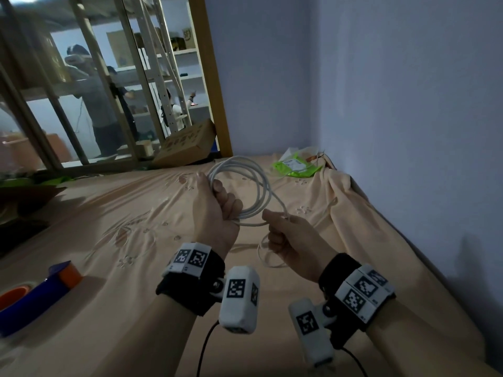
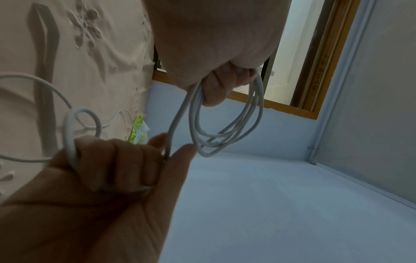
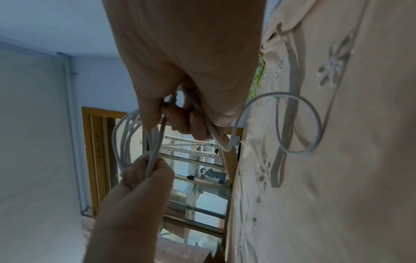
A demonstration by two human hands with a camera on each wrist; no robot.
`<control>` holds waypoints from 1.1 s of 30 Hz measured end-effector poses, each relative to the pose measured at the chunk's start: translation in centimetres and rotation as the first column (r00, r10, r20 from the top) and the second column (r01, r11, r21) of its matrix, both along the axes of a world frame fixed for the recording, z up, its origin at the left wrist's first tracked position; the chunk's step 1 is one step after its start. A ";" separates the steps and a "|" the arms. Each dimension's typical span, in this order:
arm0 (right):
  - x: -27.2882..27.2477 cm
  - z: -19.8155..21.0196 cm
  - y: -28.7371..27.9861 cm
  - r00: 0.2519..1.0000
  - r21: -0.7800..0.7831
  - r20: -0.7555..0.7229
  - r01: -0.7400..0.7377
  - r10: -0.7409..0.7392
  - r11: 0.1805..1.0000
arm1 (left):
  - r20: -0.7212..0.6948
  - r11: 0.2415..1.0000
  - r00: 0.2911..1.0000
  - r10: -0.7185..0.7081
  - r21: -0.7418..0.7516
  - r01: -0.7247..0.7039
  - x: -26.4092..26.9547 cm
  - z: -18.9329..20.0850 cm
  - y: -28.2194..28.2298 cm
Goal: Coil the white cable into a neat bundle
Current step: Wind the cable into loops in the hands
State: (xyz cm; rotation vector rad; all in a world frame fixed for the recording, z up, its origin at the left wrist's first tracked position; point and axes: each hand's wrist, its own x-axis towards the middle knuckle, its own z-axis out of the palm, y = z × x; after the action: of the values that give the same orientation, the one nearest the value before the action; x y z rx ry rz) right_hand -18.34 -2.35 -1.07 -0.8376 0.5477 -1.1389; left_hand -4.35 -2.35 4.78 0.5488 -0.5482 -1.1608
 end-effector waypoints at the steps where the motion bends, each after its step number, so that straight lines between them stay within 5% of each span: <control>1: 0.2 0.1 -0.2 1.000 0.008 0.017 0.010 -0.010 1.000 | 0.009 1.000 1.000 0.000 0.003 0.000 0.3 -0.2 -0.2; 15: 5.6 1.6 -6.7 0.998 0.034 -0.025 0.060 -0.059 0.998 | -0.052 0.993 0.997 -0.049 0.101 0.054 3.4 -1.6 -6.9; 22: 6.6 2.8 -7.8 0.968 -0.091 -0.081 0.230 -0.237 0.969 | -0.082 0.992 0.994 -0.079 0.091 0.086 1.8 -1.7 -6.5; 33: 2.7 3.5 -5.6 0.990 -0.105 0.085 0.124 -0.115 0.987 | 0.051 0.986 0.987 -0.152 0.077 0.147 -1.0 -1.8 -3.2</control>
State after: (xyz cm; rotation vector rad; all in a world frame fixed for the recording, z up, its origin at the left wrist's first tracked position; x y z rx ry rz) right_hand -15.68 -8.00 2.39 -0.8596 0.4784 -1.3165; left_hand -5.32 -5.52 3.02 0.6132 -0.6056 -1.3150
